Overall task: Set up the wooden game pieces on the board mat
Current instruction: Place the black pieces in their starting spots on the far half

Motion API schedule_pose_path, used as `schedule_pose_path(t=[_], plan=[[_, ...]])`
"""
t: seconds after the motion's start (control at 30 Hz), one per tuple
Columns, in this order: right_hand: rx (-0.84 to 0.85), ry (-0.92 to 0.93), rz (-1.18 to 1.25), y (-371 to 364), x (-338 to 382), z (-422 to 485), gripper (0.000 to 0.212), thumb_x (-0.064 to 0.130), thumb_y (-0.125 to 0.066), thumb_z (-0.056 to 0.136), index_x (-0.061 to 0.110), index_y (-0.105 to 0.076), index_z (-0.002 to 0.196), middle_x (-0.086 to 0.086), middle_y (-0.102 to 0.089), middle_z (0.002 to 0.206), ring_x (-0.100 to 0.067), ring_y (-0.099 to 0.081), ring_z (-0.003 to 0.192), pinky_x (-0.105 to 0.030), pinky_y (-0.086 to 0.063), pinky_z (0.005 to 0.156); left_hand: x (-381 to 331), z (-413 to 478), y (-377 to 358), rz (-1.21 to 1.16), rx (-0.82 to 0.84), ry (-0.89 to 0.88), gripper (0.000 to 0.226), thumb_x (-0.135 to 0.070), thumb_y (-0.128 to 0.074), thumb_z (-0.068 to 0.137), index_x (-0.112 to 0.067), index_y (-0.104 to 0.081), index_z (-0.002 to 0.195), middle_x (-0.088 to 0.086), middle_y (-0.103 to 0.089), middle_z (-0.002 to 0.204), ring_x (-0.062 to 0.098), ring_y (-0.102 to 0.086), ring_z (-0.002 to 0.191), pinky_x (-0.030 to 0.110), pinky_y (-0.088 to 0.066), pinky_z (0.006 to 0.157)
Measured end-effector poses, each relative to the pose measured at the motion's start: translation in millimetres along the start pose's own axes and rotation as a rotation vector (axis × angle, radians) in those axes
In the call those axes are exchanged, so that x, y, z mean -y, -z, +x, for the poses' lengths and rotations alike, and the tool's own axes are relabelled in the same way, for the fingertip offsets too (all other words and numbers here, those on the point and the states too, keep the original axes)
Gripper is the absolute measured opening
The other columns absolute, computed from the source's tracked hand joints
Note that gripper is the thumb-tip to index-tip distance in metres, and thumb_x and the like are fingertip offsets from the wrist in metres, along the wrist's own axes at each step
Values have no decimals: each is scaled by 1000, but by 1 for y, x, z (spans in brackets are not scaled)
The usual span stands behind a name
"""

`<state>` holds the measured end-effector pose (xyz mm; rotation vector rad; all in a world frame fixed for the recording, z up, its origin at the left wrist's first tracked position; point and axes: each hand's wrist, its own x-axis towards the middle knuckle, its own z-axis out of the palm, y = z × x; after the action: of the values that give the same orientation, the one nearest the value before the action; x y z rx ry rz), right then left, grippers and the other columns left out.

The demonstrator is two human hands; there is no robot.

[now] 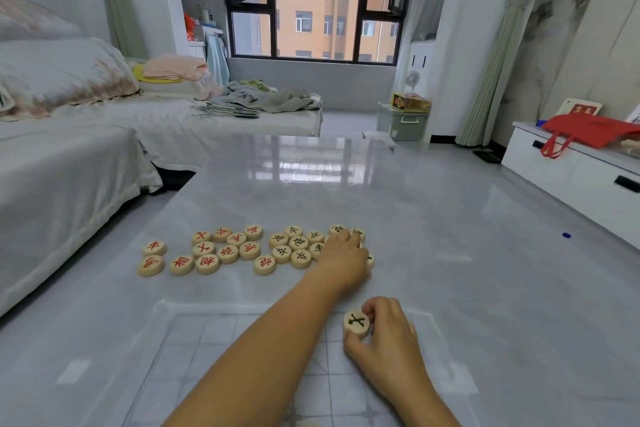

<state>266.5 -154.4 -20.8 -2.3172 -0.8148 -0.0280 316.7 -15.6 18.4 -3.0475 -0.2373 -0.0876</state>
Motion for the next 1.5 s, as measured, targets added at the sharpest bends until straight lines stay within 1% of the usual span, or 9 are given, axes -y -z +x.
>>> schedule_pose_path(t=[0.2,0.37,0.5,0.67,0.77,0.93,1.13,1.3,1.5], plan=[[-7,-79,0,3,3,1,23,30,-52,76,23,-37,92,3,-37,98,-17,-42,94,-26,-32,79,3,-22,-10,2,-76,-158,32,-25,-42,93,-10,-61,113,7,-60,116,29,-42,112,38,-31,87],[-92,-187,-221,7,6,-2,39,41,-46,76,15,-47,105,-3,-46,108,-24,-42,106,-34,-33,87,9,-90,-10,39,-162,-260,37,-40,-35,71,-29,-70,62,-15,-65,60,7,-57,62,16,-36,52],[-76,-208,-170,9,7,-3,28,31,-53,79,16,-46,102,-3,-46,108,-23,-40,103,-32,-33,86,19,-141,-4,-63,-134,-237,38,-40,-35,73,-33,-72,74,-19,-70,75,5,-60,68,17,-38,55],[-39,-172,-143,10,5,-4,30,28,-52,81,22,-48,110,-1,-43,112,-21,-39,107,-31,-31,90,14,-162,12,-289,-49,-9,46,-48,-56,81,-22,-54,119,-4,-53,124,16,-45,112,29,-33,92],[-12,-145,-122,9,4,-3,33,28,-53,82,28,-49,115,4,-36,106,-20,-38,112,-31,-29,94,0,-162,10,-307,-6,99,59,-52,-63,75,-19,-47,121,1,-50,119,20,-46,109,31,-36,87],[7,-43,-105,8,1,-4,33,32,-53,86,32,-52,119,7,-39,105,-16,-42,111,-28,-28,93,16,-181,1,-407,-7,73,37,-35,-53,88,-28,-50,124,0,-47,119,20,-45,109,29,-39,88],[54,122,-40,3,5,-3,45,32,-57,88,20,-47,130,0,-50,122,-16,-46,113,-23,-36,93,85,-200,-1,-588,-22,205,45,-7,-50,89,-28,-48,129,-3,-42,116,9,-45,99,3,-35,76],[77,202,-68,2,9,-2,40,32,-53,91,19,-51,128,1,-51,119,-14,-46,110,-19,-34,90,80,-188,-11,-833,-95,424,53,-26,-76,72,-25,-46,115,-3,-50,109,6,-48,89,12,-39,68],[60,204,-34,-5,11,-4,41,30,-54,91,19,-49,130,3,-47,115,-11,-45,107,-15,-35,85,79,-173,-16,-835,-227,400,30,-19,-73,76,-24,-56,100,-6,-53,102,10,-51,93,11,-40,75]])
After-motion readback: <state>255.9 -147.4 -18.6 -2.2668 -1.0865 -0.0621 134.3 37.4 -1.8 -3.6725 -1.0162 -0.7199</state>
